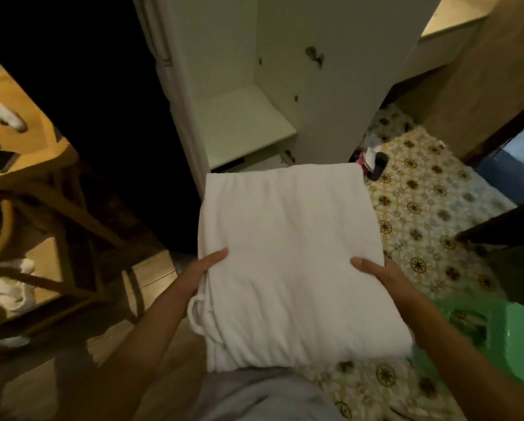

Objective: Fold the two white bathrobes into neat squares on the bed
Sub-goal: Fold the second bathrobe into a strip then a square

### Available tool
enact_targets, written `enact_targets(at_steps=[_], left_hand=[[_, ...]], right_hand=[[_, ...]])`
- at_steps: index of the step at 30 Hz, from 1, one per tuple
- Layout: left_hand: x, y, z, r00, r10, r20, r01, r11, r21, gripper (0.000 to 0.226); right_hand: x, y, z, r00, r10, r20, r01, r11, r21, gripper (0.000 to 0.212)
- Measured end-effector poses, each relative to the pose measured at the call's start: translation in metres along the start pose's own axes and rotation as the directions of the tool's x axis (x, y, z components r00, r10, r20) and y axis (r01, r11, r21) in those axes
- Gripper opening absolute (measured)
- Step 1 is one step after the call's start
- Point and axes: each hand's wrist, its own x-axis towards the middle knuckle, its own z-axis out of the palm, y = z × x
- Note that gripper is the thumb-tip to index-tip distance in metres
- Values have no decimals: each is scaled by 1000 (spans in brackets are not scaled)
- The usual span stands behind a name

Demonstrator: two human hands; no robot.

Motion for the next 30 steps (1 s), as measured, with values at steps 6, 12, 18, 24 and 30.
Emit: enact_targets(at_steps=[6,12,18,24,30], left_hand=[[132,103,74,998,-41,-52,38,997,-68,55],[286,187,123,984,-10,-179,-2,998,-66,42],[416,252,138,961,33,-275,-86,980,-181,85],[529,321,99,914,1,-405,-118,957,-265,74],[669,396,6,869,-29,-494,-85,975,-206,62]], right_hand=[[156,-124,-39,1000,-10,26,12,999,-52,42],[347,-216,-62,994,-4,106,12,998,-70,57],[531,-299,-51,969,123,214,-83,979,-187,31],[700,-360,20,930,207,304,-110,945,-308,58],[883,-369,133,908,222,356,-90,932,-351,39]])
